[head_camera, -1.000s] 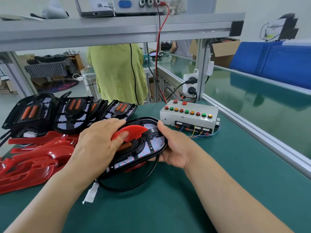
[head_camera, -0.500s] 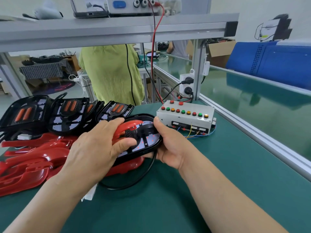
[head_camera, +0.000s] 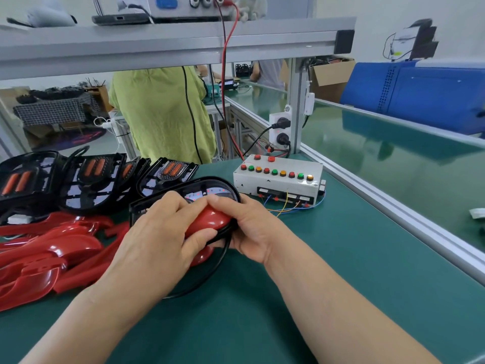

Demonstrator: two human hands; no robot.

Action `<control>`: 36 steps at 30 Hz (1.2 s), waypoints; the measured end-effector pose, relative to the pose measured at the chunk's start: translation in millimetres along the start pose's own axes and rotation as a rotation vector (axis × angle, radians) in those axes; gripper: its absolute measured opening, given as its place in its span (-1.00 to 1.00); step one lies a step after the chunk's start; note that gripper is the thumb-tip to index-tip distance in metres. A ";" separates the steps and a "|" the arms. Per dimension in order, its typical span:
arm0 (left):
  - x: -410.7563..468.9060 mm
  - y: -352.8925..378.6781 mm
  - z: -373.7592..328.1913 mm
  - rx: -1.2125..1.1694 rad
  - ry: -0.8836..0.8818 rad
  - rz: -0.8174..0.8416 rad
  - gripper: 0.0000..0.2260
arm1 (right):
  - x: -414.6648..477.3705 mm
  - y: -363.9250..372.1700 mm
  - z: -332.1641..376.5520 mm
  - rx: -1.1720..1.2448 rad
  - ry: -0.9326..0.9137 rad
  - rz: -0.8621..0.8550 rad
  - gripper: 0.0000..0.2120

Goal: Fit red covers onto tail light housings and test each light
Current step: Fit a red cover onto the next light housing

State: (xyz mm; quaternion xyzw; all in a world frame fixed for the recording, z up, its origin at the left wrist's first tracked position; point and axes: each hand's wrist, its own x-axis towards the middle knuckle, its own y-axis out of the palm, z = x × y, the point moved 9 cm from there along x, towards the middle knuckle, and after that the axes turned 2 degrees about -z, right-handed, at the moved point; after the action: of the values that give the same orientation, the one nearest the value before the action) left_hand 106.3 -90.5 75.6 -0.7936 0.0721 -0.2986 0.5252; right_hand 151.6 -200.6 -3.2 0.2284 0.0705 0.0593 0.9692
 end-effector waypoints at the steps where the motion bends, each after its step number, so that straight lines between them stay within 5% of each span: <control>1: 0.0 0.5 -0.2 -0.017 0.005 0.003 -0.49 | -0.4 -1.9 -0.5 0.017 0.002 -0.029 -0.70; 11: 3.3 -20.7 29.0 -0.247 0.056 -0.110 -0.72 | 5.7 -16.9 4.8 0.113 0.013 -0.136 -0.55; 25: 3.1 -10.0 41.7 -0.445 -0.012 -0.141 -0.72 | 9.6 -24.0 5.6 0.205 -0.035 -0.156 -0.32; 36: 2.4 -5.8 33.1 -0.426 0.025 -0.142 -0.69 | 6.8 -30.7 8.6 0.138 -0.037 -0.233 -0.45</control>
State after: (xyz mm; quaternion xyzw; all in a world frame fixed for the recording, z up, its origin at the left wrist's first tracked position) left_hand 125.3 -62.8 72.7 -0.8858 0.0840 -0.3228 0.3226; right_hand 162.3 -230.7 -10.2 0.2859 0.0824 -0.0630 0.9526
